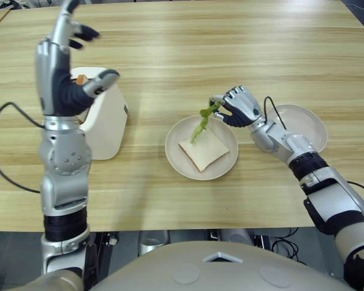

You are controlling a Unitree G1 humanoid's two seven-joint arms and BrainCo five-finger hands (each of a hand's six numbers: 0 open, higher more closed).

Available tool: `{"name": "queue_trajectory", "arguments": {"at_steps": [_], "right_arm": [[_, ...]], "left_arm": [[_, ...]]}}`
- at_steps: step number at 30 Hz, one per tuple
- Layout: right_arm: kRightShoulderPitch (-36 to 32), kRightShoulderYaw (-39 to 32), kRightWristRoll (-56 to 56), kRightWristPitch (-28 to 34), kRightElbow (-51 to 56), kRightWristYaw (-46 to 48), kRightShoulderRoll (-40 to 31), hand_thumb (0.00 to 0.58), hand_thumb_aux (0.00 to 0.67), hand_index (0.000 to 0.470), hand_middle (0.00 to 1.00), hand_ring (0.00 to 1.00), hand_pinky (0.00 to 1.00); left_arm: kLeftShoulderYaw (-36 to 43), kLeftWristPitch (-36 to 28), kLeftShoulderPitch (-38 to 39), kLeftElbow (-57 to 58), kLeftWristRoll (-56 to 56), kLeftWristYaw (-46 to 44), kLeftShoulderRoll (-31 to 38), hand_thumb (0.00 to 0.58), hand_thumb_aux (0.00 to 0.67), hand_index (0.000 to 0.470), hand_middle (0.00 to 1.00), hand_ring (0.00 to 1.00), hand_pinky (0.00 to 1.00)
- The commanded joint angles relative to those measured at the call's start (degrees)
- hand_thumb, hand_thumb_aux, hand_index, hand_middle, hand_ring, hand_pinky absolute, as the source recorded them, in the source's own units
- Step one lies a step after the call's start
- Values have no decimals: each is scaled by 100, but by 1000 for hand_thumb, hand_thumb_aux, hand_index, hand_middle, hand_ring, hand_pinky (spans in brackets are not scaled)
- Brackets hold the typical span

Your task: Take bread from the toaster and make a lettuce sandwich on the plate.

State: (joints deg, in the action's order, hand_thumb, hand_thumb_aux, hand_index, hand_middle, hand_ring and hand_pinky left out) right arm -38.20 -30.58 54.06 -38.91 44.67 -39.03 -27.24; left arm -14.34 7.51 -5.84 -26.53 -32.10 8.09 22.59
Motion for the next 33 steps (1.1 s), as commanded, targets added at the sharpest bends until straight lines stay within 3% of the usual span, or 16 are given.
{"name": "queue_trajectory", "arguments": {"at_steps": [1, 10, 17, 33], "right_arm": [[-43, -143, 89, -79, 216, -148, 89, 580, 670, 460, 1000, 1000, 1000], [336, -276, 49, -231, -130, 26, 59, 580, 670, 460, 1000, 1000, 1000], [904, -303, -11, -218, -765, 406, 84, 580, 670, 460, 1000, 1000, 1000], [1264, -72, -146, -129, -1049, 987, -174, 580, 670, 460, 1000, 1000, 1000]], "left_arm": [[-386, -419, 291, 612, -406, 62, 293, 0, 0, 0, 0, 0, 0], [-30, -642, 575, 1688, -814, 273, 424, 0, 0, 0, 0, 0, 0], [224, -1385, 570, 2613, -1333, 204, 818, 0, 0, 0, 0, 0, 0], [475, -1971, 854, 2257, -1362, 20, 883, 0, 0, 0, 0, 0, 0]]}}
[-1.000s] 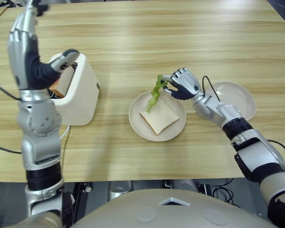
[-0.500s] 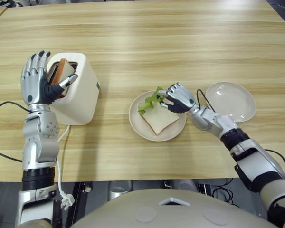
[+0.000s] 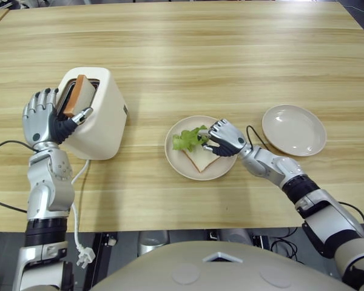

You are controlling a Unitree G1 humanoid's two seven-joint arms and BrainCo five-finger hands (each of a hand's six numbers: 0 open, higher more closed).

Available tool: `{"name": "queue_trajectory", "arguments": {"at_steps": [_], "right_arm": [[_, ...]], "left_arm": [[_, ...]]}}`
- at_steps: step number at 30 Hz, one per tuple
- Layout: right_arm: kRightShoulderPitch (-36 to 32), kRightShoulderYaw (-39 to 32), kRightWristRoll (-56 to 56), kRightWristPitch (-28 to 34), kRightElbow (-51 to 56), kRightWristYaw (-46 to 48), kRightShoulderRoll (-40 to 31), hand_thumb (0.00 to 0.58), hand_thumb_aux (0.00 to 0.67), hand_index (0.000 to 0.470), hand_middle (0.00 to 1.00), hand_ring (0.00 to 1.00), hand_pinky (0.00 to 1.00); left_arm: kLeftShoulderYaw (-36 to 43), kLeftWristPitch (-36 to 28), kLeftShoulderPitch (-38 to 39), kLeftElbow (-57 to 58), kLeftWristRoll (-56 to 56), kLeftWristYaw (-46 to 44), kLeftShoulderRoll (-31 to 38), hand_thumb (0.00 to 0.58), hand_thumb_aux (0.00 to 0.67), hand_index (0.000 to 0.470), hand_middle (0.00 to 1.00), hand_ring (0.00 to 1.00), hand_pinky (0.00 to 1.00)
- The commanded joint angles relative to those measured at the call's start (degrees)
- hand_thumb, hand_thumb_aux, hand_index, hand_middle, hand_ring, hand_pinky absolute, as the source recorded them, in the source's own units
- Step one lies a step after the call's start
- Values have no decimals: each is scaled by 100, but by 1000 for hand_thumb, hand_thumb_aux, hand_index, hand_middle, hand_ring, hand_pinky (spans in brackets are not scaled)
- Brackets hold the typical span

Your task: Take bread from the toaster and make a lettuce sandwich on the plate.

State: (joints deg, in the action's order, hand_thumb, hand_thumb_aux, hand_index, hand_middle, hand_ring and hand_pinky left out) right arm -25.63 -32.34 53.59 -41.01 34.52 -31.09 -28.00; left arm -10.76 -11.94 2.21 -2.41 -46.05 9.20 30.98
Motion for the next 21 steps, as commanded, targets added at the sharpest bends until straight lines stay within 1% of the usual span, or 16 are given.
{"name": "queue_trajectory", "arguments": {"at_steps": [1, 2, 3, 4, 5, 6, 9, 10, 11, 12, 13, 19, 20, 21], "right_arm": [[11, 135, -130, 109, -13, 251, -148, 580, 670, 460, 1000, 1000, 1000], [19, 174, -173, 126, 8, 294, -205, 580, 670, 460, 1000, 1000, 1000], [21, 202, -199, 139, 28, 313, -259, 569, 578, 397, 1000, 1000, 1000], [19, 215, -209, 153, 44, 326, -313, 569, 578, 397, 1000, 1000, 1000], [22, 230, -228, 143, 59, 343, -349, 563, 554, 381, 1000, 1000, 1000], [25, 242, -236, 134, 66, 356, -366, 580, 670, 460, 1000, 1000, 1000], [47, 209, -226, 108, 33, 433, -345, 580, 670, 460, 1000, 1000, 1000], [57, 167, -229, 90, 43, 496, -318, 580, 657, 451, 1000, 1000, 1000], [68, 123, -248, 70, 71, 599, -294, 571, 589, 404, 1000, 1000, 1000], [82, 79, -269, 53, 102, 723, -272, 480, 391, 269, 1000, 1000, 1000], [103, 57, -303, 28, 120, 812, -260, 0, 0, 0, 1000, 1000, 1000], [198, 186, -389, 23, -46, 969, -292, 0, 0, 0, 1000, 1000, 1000], [207, 211, -378, 53, -89, 965, -298, 0, 0, 0, 831, 831, 831], [211, 225, -365, 73, -113, 963, -299, 0, 0, 0, 831, 831, 831]], "left_arm": [[104, -5, 49, -205, 48, -65, 47, 0, 0, 0, 0, 0, 0], [83, 3, 48, -260, 50, -24, 54, 0, 0, 0, 0, 0, 0], [50, 13, 53, -306, 52, 21, 66, 0, 0, 0, 0, 0, 0], [11, 27, 57, -343, 73, 64, 73, 0, 0, 0, 0, 0, 0], [-9, 32, 62, -363, 85, 96, 81, 0, 0, 0, 0, 0, 0], [-18, 35, 65, -371, 95, 114, 86, 0, 0, 0, 0, 0, 0], [4, 54, 50, -344, 137, 145, 87, 0, 0, 0, 0, 0, 0], [26, 64, 37, -319, 144, 151, 87, 0, 0, 0, 0, 0, 0], [49, 75, 24, -296, 151, 151, 85, 0, 0, 0, 0, 0, 0], [67, 83, 16, -275, 153, 146, 89, 0, 0, 0, 0, 0, 0], [78, 87, 12, -264, 152, 143, 94, 0, 0, 0, 0, 0, 0], [78, 82, 22, -168, 145, 152, 131, 0, 0, 0, 0, 0, 0], [80, 86, 29, -151, 146, 163, 130, 0, 0, 0, 0, 0, 0], [80, 86, 38, -146, 148, 169, 129, 0, 0, 0, 0, 0, 0]]}}
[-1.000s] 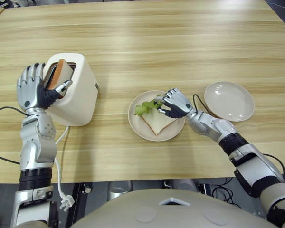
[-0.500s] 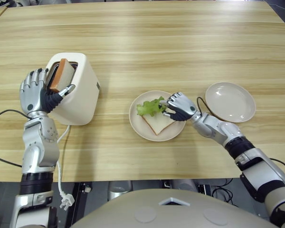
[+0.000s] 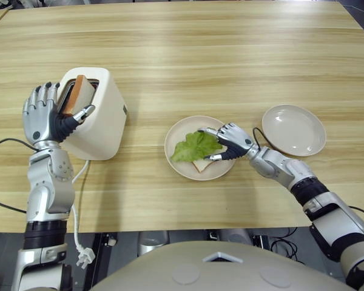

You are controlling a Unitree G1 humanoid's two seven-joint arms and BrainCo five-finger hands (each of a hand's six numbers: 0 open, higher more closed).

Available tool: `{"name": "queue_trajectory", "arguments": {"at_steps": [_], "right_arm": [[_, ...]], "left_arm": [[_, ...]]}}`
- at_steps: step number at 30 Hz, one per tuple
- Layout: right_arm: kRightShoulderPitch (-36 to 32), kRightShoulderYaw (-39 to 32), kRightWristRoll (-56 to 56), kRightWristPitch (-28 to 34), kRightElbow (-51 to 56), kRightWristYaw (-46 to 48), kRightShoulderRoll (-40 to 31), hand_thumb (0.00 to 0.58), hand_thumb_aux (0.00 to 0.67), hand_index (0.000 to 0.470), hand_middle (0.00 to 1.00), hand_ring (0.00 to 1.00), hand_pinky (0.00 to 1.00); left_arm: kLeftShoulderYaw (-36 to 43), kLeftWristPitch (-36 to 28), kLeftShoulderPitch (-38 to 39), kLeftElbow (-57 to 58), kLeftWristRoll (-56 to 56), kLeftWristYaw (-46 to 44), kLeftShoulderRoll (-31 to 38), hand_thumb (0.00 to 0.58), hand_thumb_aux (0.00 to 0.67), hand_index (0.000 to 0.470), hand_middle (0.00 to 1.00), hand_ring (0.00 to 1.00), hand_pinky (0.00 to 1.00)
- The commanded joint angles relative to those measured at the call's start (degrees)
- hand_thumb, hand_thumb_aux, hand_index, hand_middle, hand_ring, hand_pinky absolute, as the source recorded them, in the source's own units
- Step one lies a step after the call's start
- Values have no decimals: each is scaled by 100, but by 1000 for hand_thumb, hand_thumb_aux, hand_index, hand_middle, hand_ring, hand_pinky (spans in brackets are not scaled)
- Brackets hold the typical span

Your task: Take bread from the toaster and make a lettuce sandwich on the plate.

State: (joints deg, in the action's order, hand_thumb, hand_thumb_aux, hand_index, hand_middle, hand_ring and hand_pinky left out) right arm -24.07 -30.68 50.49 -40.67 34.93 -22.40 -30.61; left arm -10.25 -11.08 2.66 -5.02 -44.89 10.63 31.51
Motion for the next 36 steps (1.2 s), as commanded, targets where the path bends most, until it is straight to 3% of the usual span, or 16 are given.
{"name": "queue_trajectory", "arguments": {"at_steps": [1, 3, 11, 12, 13, 14, 21, 35, 36], "right_arm": [[59, 81, -42, 64, -177, 80, -45, 0, 0, 0, 631, 631, 631], [54, 135, -41, 109, -231, 57, -66, 0, 0, 0, 314, 314, 314], [24, 485, -181, 231, -675, 6, -149, 0, 0, 0, 239, 239, 239], [10, 566, -216, 250, -756, -15, -182, 0, 0, 0, 212, 212, 212], [-6, 640, -246, 265, -829, -38, -212, 0, 0, 0, 212, 212, 212], [-27, 752, -292, 268, -922, -75, -248, 0, 0, 0, 180, 180, 180], [24, 1127, -363, 309, -1268, -186, -317, 0, 0, 0, 98, 98, 98], [103, 1139, -292, 425, -1082, -342, -96, 0, 0, 0, 75, 75, 75], [96, 1148, -291, 432, -1056, -362, -90, 0, 0, 0, 71, 71, 71]], "left_arm": [[36, 1, -2, 122, 34, 30, 73, 0, 0, 0, 0, 0, 0], [57, 5, 3, 140, 41, 39, 64, 0, 0, 0, 0, 0, 0], [120, 9, 31, 225, 72, 51, 78, 0, 0, 0, 0, 0, 0], [139, 14, 28, 235, 74, 35, 85, 532, 478, 328, 0, 0, 0], [159, 19, 26, 245, 73, 16, 92, 532, 478, 328, 0, 0, 0], [195, 28, 24, 253, 61, -20, 114, 580, 670, 460, 0, 0, 0], [270, 42, -38, 347, 64, -46, 191, 580, 670, 460, 0, 0, 0], [244, 89, -881, -291, -80, 90, 329, 580, 670, 460, 0, 0, 0], [231, 73, -950, -355, -91, 92, 323, 580, 670, 460, 1000, 1000, 1000]]}}
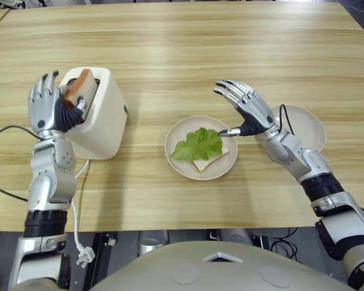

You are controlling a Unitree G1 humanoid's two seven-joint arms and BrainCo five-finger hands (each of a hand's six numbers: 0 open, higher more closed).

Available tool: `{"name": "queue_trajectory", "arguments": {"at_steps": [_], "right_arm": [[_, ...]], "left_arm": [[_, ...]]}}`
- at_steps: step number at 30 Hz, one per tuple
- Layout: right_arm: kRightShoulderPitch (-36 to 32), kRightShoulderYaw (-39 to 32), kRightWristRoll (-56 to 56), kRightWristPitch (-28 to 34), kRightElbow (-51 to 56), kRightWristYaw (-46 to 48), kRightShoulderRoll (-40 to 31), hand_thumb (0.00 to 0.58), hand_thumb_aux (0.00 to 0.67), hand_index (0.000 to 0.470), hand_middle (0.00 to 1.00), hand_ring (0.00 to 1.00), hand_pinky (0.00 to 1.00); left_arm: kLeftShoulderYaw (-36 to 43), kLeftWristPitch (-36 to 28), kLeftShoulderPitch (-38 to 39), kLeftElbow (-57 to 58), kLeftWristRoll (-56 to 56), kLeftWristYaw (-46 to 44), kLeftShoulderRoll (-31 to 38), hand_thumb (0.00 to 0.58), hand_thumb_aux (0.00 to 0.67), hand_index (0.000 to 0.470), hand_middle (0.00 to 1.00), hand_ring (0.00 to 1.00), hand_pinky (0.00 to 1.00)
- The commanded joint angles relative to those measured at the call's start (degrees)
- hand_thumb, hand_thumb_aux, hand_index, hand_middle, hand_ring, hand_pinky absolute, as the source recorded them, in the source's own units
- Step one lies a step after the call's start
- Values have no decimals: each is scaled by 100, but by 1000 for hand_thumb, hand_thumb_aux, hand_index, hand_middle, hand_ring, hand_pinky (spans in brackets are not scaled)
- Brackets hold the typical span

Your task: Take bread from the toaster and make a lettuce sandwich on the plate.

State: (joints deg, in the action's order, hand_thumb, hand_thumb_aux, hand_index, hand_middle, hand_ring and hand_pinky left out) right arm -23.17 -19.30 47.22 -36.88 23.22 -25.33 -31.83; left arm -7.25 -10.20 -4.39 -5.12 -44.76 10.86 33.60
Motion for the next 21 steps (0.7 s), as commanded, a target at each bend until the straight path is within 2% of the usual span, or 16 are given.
{"name": "queue_trajectory", "arguments": {"at_steps": [1, 6, 12, 17, 21], "right_arm": [[-5, 28, 25, 62, 140, -96, 40, 0, 0, 0, 71, 71, 71], [4, 160, -86, 142, 211, -206, 12, 0, 0, 0, 71, 71, 71], [123, 269, -67, 226, 123, -470, 32, 0, 0, 0, 75, 75, 75], [322, 530, -73, 312, -154, -878, 39, 0, 0, 0, 71, 71, 71], [595, 604, -36, 392, -343, -1063, 92, 0, 0, 0, 75, 75, 75]], "left_arm": [[-97, -25, -314, -404, -88, 81, 108, 580, 670, 460, 1000, 1000, 1000], [-305, -194, -613, -871, -140, 103, 163, 580, 670, 460, 1000, 1000, 1000], [-199, -173, -869, -1654, -68, -65, -51, 580, 670, 460, 1000, 1000, 1000], [344, -80, -931, -2159, 529, -392, -936, 580, 670, 460, 1000, 1000, 1000], [1095, 84, -627, -1554, 1050, -430, -1956, 580, 670, 460, 1000, 1000, 1000]]}}
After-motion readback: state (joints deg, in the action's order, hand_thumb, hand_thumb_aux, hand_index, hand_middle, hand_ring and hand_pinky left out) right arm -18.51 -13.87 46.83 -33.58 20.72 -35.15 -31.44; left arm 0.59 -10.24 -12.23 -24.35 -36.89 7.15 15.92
